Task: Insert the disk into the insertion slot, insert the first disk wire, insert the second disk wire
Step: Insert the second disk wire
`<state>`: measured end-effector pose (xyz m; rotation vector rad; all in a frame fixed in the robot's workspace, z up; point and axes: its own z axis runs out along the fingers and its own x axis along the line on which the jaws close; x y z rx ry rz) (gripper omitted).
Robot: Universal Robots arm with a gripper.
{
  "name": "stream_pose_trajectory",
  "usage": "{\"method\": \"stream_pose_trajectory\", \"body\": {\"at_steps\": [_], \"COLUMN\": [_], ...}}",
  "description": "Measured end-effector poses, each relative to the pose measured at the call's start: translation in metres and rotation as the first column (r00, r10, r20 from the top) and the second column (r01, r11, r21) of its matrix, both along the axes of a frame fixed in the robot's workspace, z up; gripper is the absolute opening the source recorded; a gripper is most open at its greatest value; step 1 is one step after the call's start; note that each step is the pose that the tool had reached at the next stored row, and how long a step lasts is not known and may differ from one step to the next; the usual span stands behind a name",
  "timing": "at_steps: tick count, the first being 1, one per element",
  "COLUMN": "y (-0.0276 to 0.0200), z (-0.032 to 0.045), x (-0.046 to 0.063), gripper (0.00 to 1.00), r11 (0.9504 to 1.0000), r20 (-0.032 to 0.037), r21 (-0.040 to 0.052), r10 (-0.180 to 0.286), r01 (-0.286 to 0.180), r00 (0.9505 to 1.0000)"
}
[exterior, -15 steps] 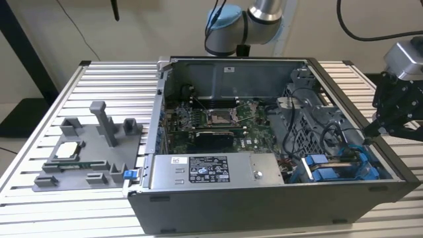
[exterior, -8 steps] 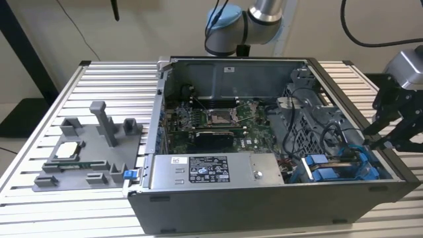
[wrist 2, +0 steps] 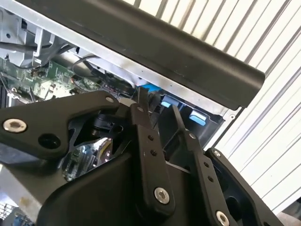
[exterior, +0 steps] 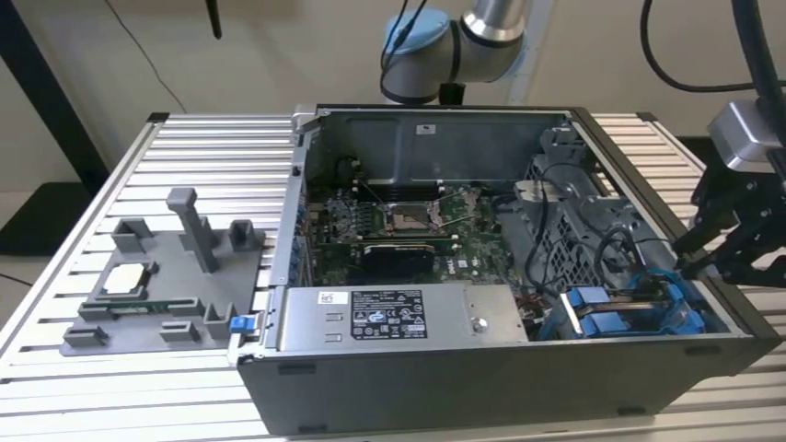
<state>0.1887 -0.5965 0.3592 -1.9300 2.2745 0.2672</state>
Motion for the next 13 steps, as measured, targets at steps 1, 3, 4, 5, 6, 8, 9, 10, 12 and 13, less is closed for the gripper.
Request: {"method": "stream_pose_trajectory", "body": {"at_steps": [1,3,4,5,6,8,9,10,12,13], "y": [0.0002,0.0005,0.0004,0.0004,0.0005,0.0005,0.0005,0.0005,0.0005,0.0005], "z": [-0.0013,-0.0029,-0.0032,-0.0032,-0.0032,-0.0033,-0.0034,-0.0036,-0.0038,-0.0039], "x": [0.0,0.0,0.0,0.0,0.0,0.0,0.0,0.0,0.0,0.0], "gripper": [1.0,1.0,1.0,1.0,1.0,0.0,0.0,0.0,0.0,0.0], "r11": [1.0,0.9999,0.9999,0.9999,0.9999,0.9998,0.9998,0.9998,0.9998,0.9998], "r20": [0.0,0.0,-0.0001,-0.0001,-0.0001,-0.0002,-0.0002,0.0001,0.0004,0.0005], "r21": [0.0004,0.0034,0.0053,0.0054,0.0055,0.0061,0.0069,0.0079,0.0103,0.0111], "r10": [-0.006,-0.014,-0.016,-0.016,-0.016,-0.016,-0.016,-0.016,-0.016,-0.016], "r01": [0.006,0.014,0.016,0.016,0.016,0.016,0.016,0.016,0.016,0.016], "r00": [1.0,0.9999,0.9999,0.9999,0.9999,0.9999,0.9999,0.9999,0.9999,0.9999]}}
